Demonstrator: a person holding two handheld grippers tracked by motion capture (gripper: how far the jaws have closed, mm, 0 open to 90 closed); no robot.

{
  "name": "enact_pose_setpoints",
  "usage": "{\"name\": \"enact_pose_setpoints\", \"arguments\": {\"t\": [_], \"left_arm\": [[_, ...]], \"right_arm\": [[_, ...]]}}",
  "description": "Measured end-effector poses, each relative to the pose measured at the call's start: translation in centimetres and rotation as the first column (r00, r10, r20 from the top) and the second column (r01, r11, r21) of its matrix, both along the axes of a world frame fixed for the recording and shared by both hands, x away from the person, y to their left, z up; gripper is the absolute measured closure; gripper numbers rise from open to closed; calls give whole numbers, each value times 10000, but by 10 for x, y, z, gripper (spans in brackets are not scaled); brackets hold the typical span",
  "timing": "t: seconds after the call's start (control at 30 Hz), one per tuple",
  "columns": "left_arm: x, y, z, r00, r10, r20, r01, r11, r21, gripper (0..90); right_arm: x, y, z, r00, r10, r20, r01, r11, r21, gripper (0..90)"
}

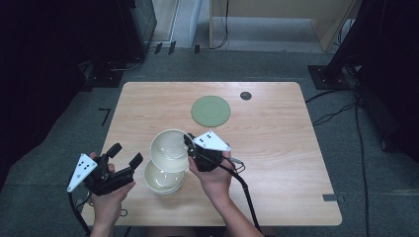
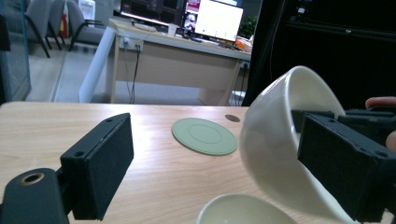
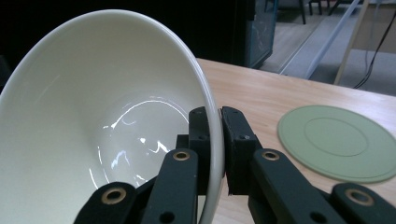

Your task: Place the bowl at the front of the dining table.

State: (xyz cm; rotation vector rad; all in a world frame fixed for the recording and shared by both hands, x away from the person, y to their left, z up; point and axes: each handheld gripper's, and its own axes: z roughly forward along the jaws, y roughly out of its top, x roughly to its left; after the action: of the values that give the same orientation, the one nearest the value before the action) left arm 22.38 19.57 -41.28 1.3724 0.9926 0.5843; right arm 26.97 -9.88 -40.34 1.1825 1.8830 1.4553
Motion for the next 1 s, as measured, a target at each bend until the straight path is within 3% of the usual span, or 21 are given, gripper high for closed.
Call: {"name": "enact_pose_setpoints", "arguments": {"t": [0.23, 0.33, 0.43, 0.5, 0.63, 0.73, 0.8, 1.0], "left_arm": [[6, 23, -19, 9969, 686, -395, -705, 9964, -481, 104], [12, 31, -33, 9915, 1034, -789, -1055, 9941, -236, 104], [14, 36, -47, 9872, 1406, -751, -1416, 9899, -78, 105], [19, 41, -58, 9867, 1267, -1021, -1296, 9913, -224, 104], [22, 43, -68, 9872, 1219, -1031, -1244, 9921, -184, 104], [26, 42, -76, 9810, 1360, -1386, -1362, 9906, 84, 104], [27, 42, -81, 9762, 1505, -1562, -1527, 9883, -18, 104], [28, 40, -90, 9753, 1523, -1600, -1529, 9882, 90, 104]], "right_arm": [[9, -17, 3, 9986, -500, 178, 498, 9987, 123, 849], [12, -25, 4, 9975, -665, 231, 661, 9976, 202, 849], [16, -31, 4, 9960, -824, 333, 817, 9964, 209, 849], [19, -37, 4, 9950, -947, 321, 940, 9954, 204, 849], [22, -43, 4, 9937, -1076, 319, 1068, 9940, 256, 849], [26, -51, 4, 9919, -1226, 326, 1216, 9920, 329, 849], [29, -55, 3, 9907, -1322, 319, 1312, 9909, 312, 849], [38, -65, -1, 9862, -1627, 301, 1622, 9865, 206, 849]]}}
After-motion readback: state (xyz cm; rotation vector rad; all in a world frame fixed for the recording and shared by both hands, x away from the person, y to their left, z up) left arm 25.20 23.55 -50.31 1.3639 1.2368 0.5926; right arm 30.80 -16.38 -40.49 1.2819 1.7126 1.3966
